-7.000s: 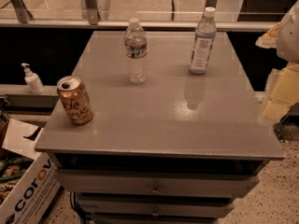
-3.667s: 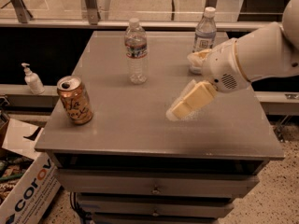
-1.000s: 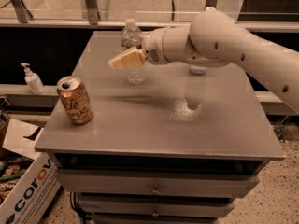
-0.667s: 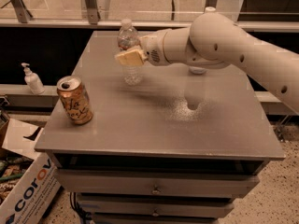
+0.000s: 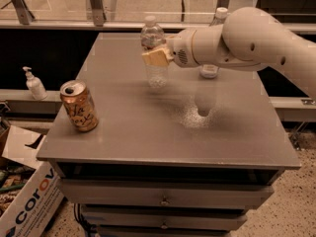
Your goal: Knock water bottle over
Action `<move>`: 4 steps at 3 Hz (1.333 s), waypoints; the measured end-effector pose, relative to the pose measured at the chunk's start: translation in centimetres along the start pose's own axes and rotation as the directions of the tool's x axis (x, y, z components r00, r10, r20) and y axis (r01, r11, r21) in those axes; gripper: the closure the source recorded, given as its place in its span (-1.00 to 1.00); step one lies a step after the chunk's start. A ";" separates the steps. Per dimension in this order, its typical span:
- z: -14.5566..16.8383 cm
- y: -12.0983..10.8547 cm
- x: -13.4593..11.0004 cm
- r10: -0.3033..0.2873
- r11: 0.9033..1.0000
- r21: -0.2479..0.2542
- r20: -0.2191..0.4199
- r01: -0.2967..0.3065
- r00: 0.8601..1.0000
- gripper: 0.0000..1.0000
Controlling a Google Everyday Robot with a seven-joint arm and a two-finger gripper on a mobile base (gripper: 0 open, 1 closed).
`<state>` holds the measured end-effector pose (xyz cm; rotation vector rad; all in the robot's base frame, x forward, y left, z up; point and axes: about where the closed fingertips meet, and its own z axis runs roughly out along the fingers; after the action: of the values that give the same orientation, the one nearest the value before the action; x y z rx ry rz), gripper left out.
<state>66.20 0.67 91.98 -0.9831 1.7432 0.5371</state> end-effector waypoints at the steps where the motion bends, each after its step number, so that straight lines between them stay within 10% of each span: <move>1: -2.7 -1.5 -1.1 -0.038 0.999 0.002 -0.041 0.038 0.998 1.00; 3: -6.8 -2.4 -2.7 -0.257 0.965 -0.117 -0.223 0.236 0.940 1.00; 4: -8.4 -0.9 -0.6 -0.367 0.926 -0.218 -0.340 0.307 0.866 1.00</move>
Offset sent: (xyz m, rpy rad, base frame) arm -0.0225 -0.0716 0.0659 -0.3879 0.0241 0.2304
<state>62.34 -5.82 95.86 -1.5529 1.8183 0.2688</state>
